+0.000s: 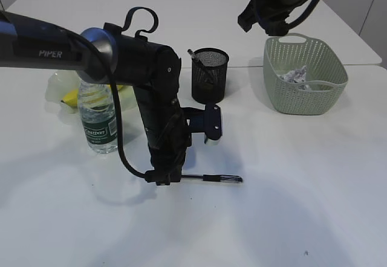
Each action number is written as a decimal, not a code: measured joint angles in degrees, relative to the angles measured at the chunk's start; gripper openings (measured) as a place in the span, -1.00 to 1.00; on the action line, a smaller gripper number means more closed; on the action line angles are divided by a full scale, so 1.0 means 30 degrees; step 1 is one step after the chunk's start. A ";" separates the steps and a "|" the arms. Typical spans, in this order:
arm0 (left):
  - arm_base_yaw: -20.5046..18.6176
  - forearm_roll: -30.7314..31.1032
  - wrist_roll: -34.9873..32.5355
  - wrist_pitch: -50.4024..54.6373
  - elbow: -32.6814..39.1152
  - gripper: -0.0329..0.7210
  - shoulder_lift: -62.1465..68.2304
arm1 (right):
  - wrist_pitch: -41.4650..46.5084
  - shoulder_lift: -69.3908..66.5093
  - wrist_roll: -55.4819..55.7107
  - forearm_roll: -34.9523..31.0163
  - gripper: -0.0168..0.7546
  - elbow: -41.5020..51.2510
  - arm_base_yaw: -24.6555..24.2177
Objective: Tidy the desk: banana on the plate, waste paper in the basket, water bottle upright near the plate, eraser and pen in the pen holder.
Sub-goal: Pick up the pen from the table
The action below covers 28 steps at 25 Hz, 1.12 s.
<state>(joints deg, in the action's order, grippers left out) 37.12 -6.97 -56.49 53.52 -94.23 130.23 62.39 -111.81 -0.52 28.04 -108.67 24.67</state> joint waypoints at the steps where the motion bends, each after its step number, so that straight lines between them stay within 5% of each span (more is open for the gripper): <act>1: 0.0000 0.0000 0.0000 0.0000 0.0000 -0.78 0.0000 | 0.0000 0.0000 0.0000 0.0000 -0.46 0.0000 0.0000; 28: 0.0000 -0.0110 0.0000 0.1406 -0.1400 -0.81 0.0501 | -0.0038 0.0000 0.0000 0.0000 -0.46 0.0000 0.0000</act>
<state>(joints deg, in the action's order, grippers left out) 37.12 -7.30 -56.49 57.74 -98.43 131.73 62.27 -111.81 -0.52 28.04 -108.67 24.67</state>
